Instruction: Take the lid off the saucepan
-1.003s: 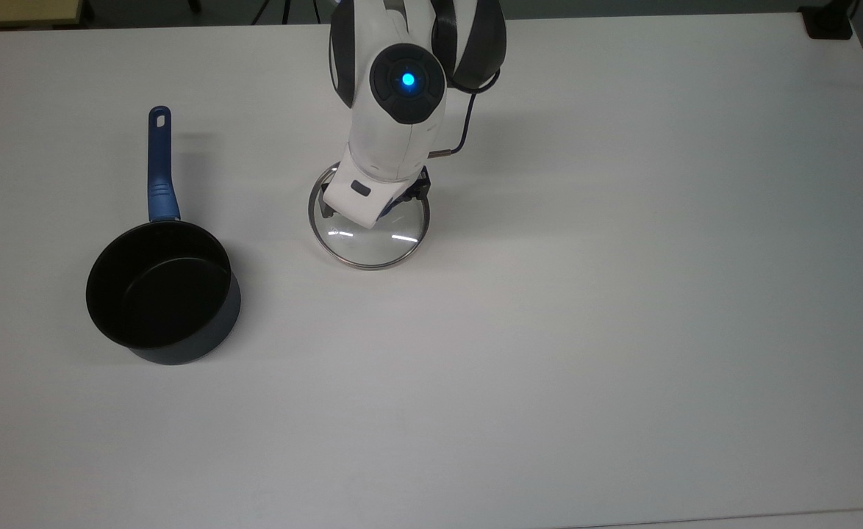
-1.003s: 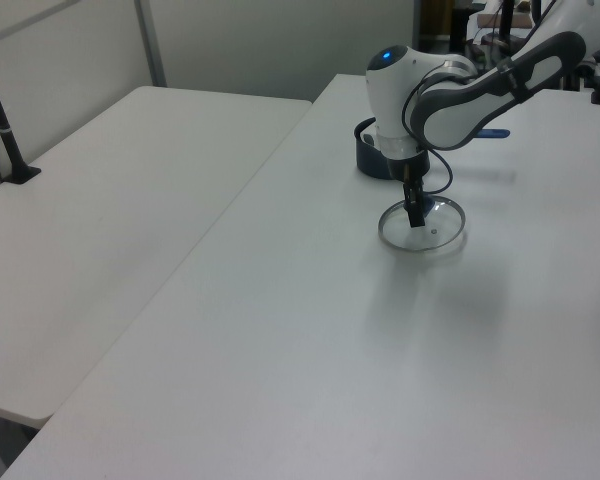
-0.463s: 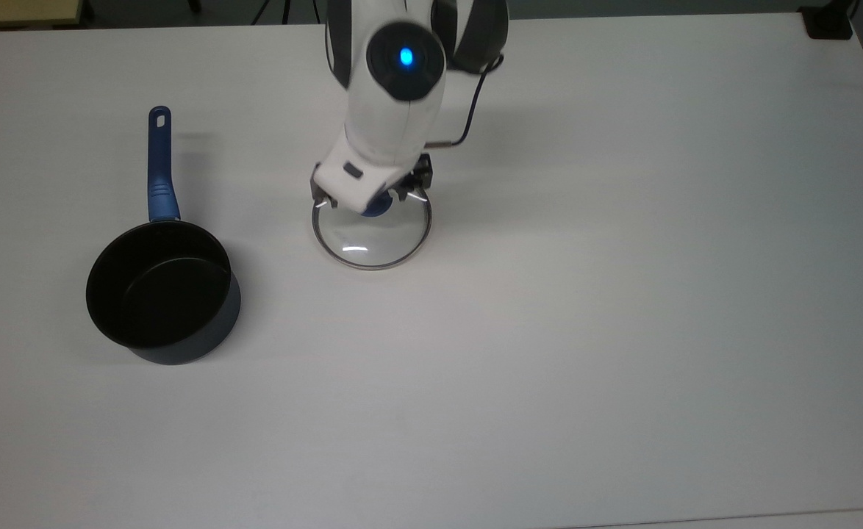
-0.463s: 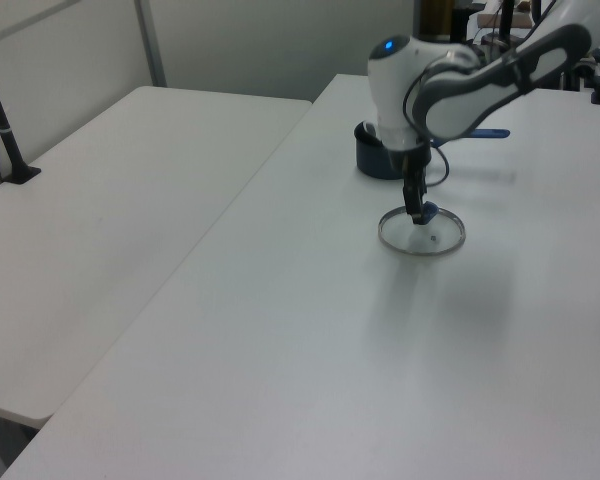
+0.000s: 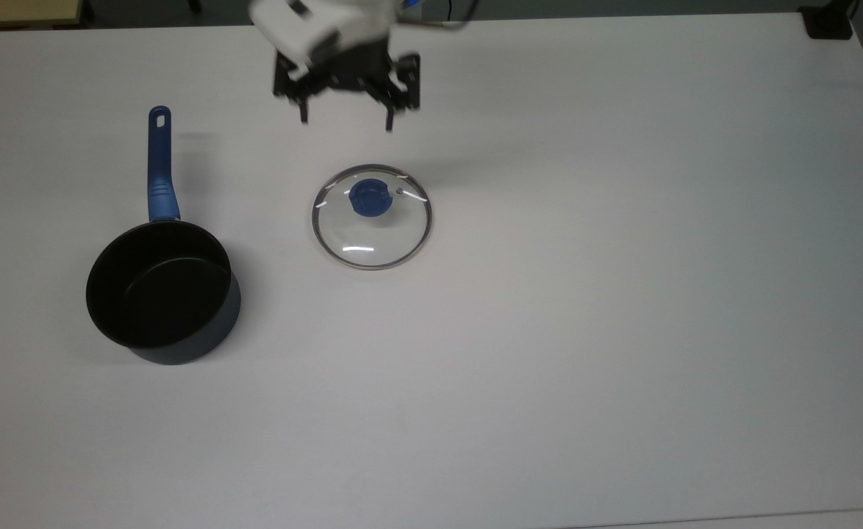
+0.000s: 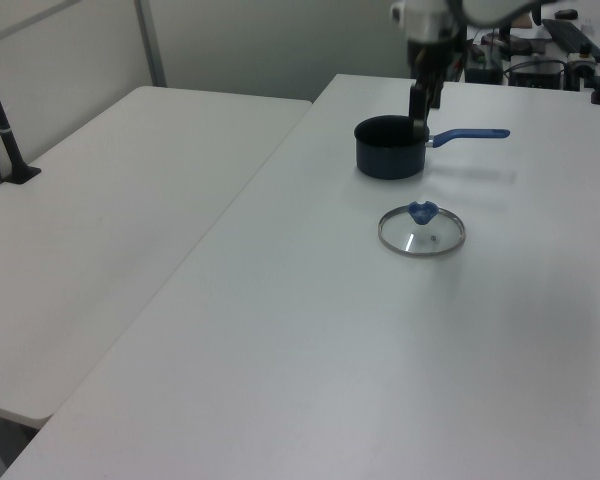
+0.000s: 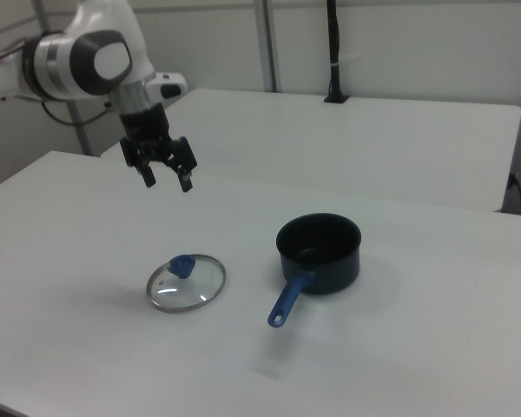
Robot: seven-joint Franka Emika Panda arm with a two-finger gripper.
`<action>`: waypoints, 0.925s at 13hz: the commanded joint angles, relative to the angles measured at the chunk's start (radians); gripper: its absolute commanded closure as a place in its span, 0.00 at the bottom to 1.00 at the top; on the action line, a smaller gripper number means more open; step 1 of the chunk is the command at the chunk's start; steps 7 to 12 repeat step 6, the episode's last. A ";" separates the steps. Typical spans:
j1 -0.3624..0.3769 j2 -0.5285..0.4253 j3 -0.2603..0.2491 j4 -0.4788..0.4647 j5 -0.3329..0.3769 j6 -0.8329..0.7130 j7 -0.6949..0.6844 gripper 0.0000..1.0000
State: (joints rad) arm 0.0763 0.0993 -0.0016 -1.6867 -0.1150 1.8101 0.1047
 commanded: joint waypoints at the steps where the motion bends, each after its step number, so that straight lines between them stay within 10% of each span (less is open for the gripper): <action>1: -0.032 -0.085 -0.006 -0.024 0.047 -0.078 0.015 0.00; 12: -0.030 -0.087 -0.003 -0.022 0.040 -0.089 0.036 0.00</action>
